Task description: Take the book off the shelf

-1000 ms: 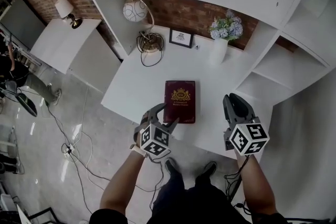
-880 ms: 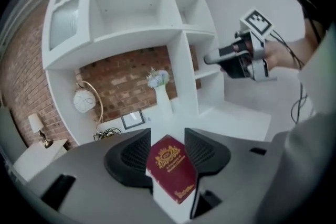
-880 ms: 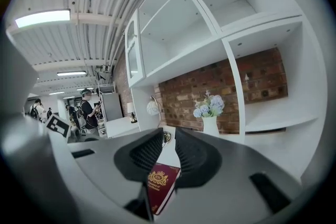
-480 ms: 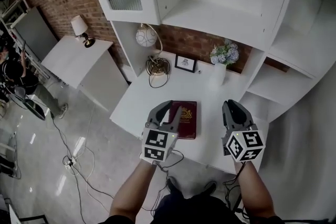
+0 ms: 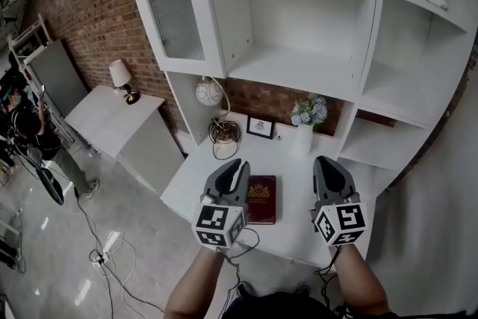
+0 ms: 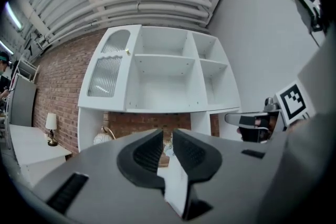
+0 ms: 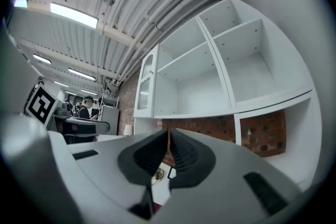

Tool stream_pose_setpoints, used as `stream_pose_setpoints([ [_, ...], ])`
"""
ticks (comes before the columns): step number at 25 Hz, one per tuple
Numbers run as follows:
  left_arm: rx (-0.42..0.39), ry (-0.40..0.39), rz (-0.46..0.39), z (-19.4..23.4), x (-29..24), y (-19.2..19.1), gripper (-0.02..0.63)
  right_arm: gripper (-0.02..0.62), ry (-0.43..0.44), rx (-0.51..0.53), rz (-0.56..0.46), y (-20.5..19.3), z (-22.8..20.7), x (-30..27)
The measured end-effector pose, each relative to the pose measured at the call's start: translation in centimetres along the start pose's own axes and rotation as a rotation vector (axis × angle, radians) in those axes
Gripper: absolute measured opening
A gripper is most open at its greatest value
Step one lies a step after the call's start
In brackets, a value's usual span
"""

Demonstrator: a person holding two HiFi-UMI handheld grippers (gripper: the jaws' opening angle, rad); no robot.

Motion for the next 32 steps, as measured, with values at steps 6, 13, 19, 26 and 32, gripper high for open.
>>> stream_pose_setpoints([
  [6, -0.033, 0.024, -0.046, 0.0, 0.5, 1.9, 0.055, 0.012, -0.001, 0.021, -0.024, 1.3, 0.1, 0.2],
  [13, -0.038, 0.036, -0.063, 0.6, 1.0, 2.6, 0.055, 0.012, 0.011, 0.023, -0.045, 2.3, 0.6, 0.0],
  [19, -0.045, 0.032, -0.066, 0.6, 0.8, 2.7, 0.055, 0.012, 0.012, 0.023, -0.051, 2.4, 0.8, -0.2],
  [26, -0.033, 0.028, -0.064, 0.4, 0.7, 2.5, 0.055, 0.012, 0.033, 0.016, -0.05, 2.5, 1.0, -0.2],
  [32, -0.036, 0.026, -0.061, 0.1, 0.5, 2.5, 0.055, 0.012, 0.043, 0.014, -0.05, 2.4, 0.9, -0.2],
])
Point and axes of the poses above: the fingertips, and each gripper's own axes: x backward along the fingers, z to its left, y out of its top, the point moved 5 cm from there along x, backward along the fingers, and after that the axes turned 7 degrees about x, right-handed, at the moved point
